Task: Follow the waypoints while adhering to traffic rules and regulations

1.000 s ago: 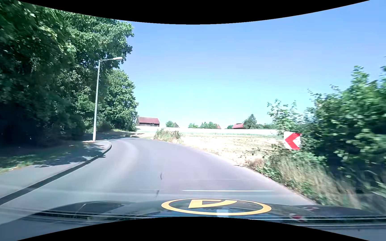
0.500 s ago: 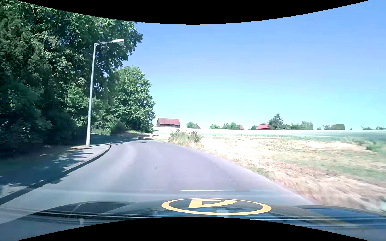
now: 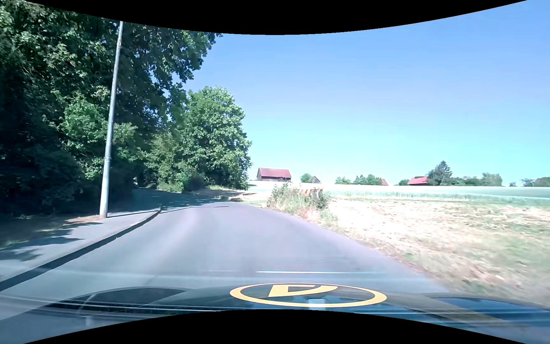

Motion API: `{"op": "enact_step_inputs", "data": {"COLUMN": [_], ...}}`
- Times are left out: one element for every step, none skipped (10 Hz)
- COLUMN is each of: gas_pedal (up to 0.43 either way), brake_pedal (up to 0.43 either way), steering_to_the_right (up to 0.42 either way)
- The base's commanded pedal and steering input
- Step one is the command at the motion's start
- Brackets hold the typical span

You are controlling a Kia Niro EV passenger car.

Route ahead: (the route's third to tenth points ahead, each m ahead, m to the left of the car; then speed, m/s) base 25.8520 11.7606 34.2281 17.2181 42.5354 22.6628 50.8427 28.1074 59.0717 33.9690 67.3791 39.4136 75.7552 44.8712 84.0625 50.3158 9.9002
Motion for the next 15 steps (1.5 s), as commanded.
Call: {"op": "enact_step_inputs", "data": {"gas_pedal": [0.197, 0.209, 0.22, 0.22, 0.22, 0.22, 0.22, 0.209, 0.209, 0.197, 0.197, 0.209, 0.209, 0.209, 0.209], "brake_pedal": [0.0, 0.0, 0.0, 0.0, 0.0, 0.0, 0.0, 0.0, 0.0, 0.0, 0.0, 0.0, 0.0, 0.0, 0.0], "steering_to_the_right": [-0.112, -0.112, -0.112, -0.112, -0.111, -0.107, -0.103, -0.097, -0.09, -0.082, -0.072, -0.067, -0.064, -0.06, -0.056]}}
